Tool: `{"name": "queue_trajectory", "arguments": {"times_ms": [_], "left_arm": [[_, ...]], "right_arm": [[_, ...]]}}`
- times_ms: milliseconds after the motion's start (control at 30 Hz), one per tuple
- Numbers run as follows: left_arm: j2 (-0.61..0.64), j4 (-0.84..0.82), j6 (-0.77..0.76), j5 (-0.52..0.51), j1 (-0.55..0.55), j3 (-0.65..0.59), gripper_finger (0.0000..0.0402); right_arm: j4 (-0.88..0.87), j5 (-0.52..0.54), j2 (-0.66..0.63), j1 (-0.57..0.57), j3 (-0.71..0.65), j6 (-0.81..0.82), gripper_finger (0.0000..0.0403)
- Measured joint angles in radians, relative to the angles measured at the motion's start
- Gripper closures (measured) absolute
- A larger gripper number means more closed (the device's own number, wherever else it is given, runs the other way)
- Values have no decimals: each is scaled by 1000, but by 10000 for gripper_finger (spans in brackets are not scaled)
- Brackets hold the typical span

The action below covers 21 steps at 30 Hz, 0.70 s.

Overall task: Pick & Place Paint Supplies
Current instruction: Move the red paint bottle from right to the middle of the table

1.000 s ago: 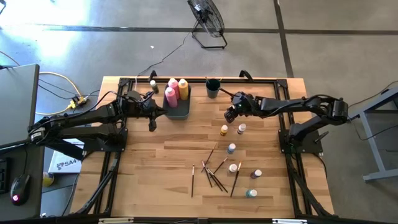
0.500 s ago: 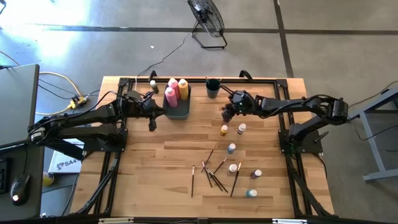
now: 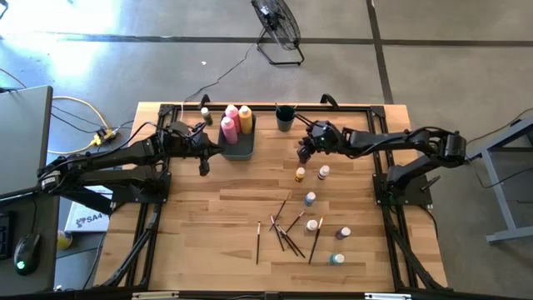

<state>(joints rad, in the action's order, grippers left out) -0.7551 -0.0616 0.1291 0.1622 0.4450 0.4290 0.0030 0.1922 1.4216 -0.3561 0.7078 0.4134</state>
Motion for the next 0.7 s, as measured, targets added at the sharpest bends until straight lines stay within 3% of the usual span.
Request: {"name": "queue_trajectory", "arguments": {"times_ms": [300,567,700], "left_arm": [[0,0,0,1,0,0,402],[0,0,-1,4,0,0,402],[0,0,0,4,0,0,402]], "right_arm": [[53,-16,-16,1,0,-33,307],[54,-20,-123,14,0,-109,308],[43,-142,-175,28,0,-204,308]]}}
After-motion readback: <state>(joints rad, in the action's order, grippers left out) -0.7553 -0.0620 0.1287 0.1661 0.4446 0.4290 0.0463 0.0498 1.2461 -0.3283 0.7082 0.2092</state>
